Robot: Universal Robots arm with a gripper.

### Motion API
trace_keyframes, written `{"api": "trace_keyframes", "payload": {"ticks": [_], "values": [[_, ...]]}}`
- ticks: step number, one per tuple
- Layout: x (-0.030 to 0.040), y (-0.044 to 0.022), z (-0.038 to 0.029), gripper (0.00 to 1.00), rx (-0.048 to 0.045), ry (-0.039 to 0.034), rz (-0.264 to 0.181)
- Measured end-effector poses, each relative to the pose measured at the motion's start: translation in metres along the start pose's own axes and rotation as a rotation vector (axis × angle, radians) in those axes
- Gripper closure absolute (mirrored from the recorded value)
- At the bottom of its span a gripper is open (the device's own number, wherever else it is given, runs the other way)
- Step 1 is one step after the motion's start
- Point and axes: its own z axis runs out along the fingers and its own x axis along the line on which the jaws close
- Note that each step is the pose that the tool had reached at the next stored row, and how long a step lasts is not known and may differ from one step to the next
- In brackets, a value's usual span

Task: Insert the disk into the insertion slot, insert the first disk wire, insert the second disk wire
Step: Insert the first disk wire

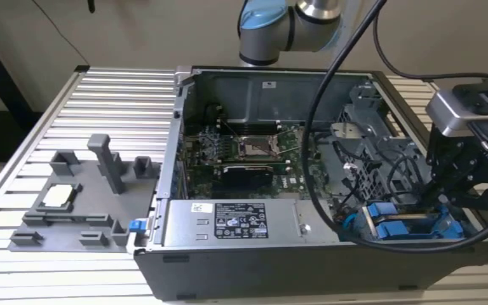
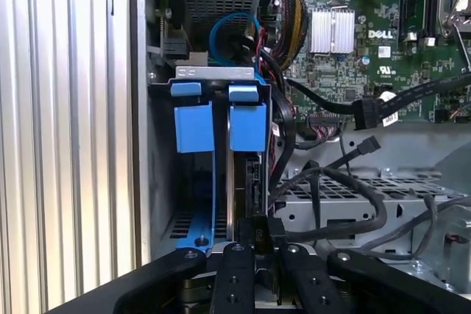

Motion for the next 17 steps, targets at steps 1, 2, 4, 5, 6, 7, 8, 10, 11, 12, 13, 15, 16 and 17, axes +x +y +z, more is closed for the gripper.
{"api": "trace_keyframes", "payload": {"ticks": [1,2,4,5,6,7,8,10,11,12,13,15,16,17], "values": [[0.0000,0.0000,0.0003,0.81,0.0000,0.0001,0.000],[0.0001,0.0000,0.0006,0.81,0.0000,0.0000,0.000],[0.0001,0.0000,0.0011,0.81,0.0000,-0.0001,0.000],[0.0001,-0.0001,0.0014,0.81,0.0000,-0.0003,0.000],[0.0001,-0.0003,0.0015,0.81,-0.0001,-0.0005,0.000],[0.0001,-0.0004,0.0017,0.81,0.0000,-0.0009,0.000],[0.0001,-0.0007,0.0018,0.81,-0.0001,-0.0019,0.000],[0.0002,-0.0011,0.0023,0.81,-0.0001,-0.0050,0.000],[0.0001,-0.0011,0.0023,0.81,-0.0001,-0.0060,0.000],[0.0001,-0.0012,0.0023,0.81,0.0000,-0.0066,0.000],[0.0001,-0.0011,0.0025,0.81,-0.0001,-0.0067,0.000],[0.0002,-0.0012,0.0033,0.81,0.0000,-0.0067,0.000],[0.0003,-0.0012,0.0039,0.81,0.0000,-0.0065,0.000],[0.0003,-0.0012,0.0049,0.81,0.0000,-0.0067,0.000]]}}
